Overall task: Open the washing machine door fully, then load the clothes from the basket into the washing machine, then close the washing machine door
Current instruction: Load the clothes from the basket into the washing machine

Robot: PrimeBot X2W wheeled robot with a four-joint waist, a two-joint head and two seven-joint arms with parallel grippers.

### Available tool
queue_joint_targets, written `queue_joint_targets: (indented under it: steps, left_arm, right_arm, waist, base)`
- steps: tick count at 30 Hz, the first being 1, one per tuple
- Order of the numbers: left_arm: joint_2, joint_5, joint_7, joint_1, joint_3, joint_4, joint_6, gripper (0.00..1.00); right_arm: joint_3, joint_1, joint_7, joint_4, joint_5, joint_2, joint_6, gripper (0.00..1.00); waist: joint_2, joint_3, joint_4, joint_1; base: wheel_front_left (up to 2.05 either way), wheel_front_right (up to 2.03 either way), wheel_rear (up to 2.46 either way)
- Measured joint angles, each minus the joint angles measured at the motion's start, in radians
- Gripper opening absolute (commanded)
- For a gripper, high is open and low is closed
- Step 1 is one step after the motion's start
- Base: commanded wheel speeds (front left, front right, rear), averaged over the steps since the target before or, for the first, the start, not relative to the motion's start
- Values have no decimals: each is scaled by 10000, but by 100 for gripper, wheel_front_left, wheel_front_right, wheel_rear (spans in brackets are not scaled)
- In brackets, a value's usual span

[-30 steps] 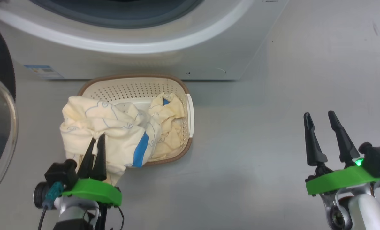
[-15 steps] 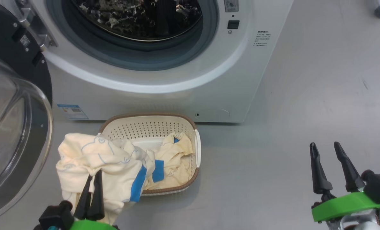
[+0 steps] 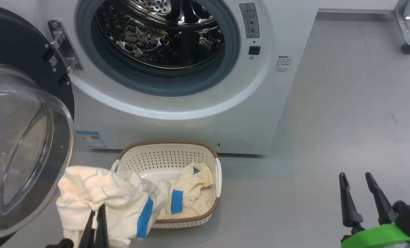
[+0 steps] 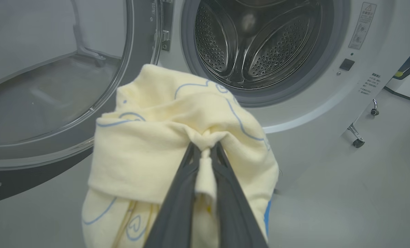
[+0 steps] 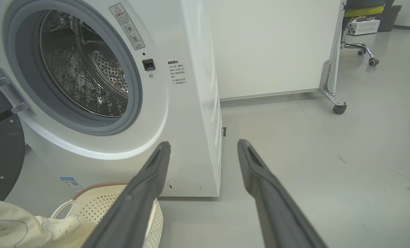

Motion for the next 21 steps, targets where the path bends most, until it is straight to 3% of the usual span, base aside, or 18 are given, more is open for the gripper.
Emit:
queue_joint_targets:
  steps: [15, 21]
  left_arm:
    - [4, 217, 0, 64, 0, -349, -109, 0]
    - [0, 709, 0, -1084, -274, -278, -368, 0]
  right_arm:
    - [-8, 80, 0, -121, -276, 0, 0, 100]
    - [119, 28, 0, -117, -276, 10, 0, 100]
  waist:
    - [0, -2, 20, 0]
    - [0, 428, -112, 1]
  base:
    - [0, 0, 0]
    - [0, 0, 0]
